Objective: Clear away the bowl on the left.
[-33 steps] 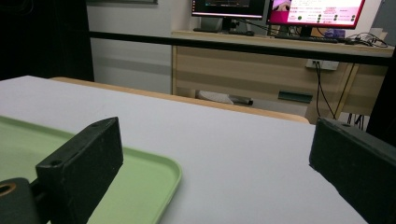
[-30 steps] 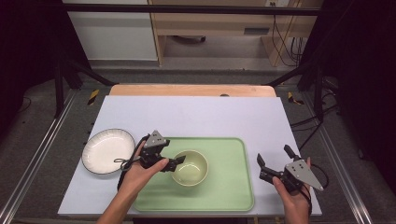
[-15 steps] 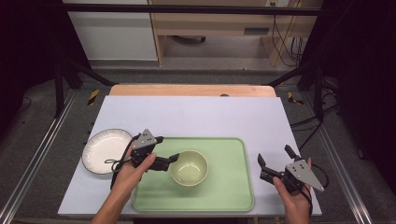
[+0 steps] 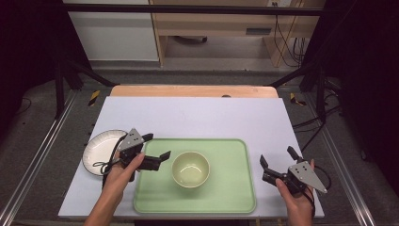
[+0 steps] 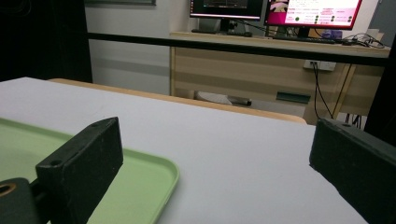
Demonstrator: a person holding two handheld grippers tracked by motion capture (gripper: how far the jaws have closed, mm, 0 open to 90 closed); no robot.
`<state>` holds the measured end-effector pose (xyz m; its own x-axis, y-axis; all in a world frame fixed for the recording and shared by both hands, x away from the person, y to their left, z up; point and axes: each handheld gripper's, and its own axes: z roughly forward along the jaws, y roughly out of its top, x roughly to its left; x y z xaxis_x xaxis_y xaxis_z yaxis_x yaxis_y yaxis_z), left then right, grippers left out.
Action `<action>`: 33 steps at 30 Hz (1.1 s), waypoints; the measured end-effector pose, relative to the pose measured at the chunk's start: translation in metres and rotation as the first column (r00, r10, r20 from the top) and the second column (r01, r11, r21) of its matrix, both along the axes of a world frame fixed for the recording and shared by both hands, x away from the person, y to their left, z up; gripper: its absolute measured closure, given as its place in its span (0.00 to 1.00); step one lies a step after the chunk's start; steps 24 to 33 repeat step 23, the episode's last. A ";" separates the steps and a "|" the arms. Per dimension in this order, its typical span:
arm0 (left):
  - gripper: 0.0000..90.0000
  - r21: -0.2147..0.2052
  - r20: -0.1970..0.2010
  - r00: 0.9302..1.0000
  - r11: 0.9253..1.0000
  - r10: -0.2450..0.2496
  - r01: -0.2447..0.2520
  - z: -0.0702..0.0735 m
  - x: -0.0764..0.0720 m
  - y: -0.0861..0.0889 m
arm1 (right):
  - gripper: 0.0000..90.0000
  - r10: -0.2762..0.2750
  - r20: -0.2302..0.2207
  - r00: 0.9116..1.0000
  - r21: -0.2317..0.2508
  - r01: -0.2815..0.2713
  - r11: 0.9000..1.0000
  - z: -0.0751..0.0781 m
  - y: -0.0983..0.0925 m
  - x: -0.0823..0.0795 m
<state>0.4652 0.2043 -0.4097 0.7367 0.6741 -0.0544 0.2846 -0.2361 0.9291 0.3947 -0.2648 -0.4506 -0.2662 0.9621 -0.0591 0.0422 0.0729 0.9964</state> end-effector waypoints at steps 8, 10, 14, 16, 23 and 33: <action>0.04 -0.006 0.021 0.996 0.997 0.082 -0.082 -0.012 -0.017 0.045 | 0.03 0.003 0.000 1.000 -0.003 -0.003 1.000 0.000 0.001 0.000; 0.04 -0.024 0.032 0.992 0.992 0.122 -0.121 -0.014 -0.017 0.060 | 0.03 0.004 -0.003 1.000 -0.006 -0.004 1.000 0.000 0.001 0.000; 0.04 -0.087 0.048 0.977 0.976 0.206 -0.201 -0.019 -0.018 0.090 | 0.03 0.003 0.001 1.000 -0.005 -0.003 1.000 0.000 0.001 0.000; 0.04 -0.093 0.055 0.970 0.969 0.236 -0.230 -0.023 -0.019 0.103 | 0.03 0.000 -0.001 1.000 -0.003 0.000 1.000 0.000 0.001 0.000; 0.04 -0.135 0.081 0.950 0.948 0.300 -0.288 -0.029 -0.022 0.138 | 0.03 0.003 0.000 1.000 -0.005 -0.004 1.000 0.000 0.002 0.000; 0.04 -0.135 0.081 0.950 0.948 0.300 -0.288 -0.029 -0.022 0.138 | 0.03 0.003 0.000 1.000 -0.005 -0.004 1.000 0.000 0.002 0.000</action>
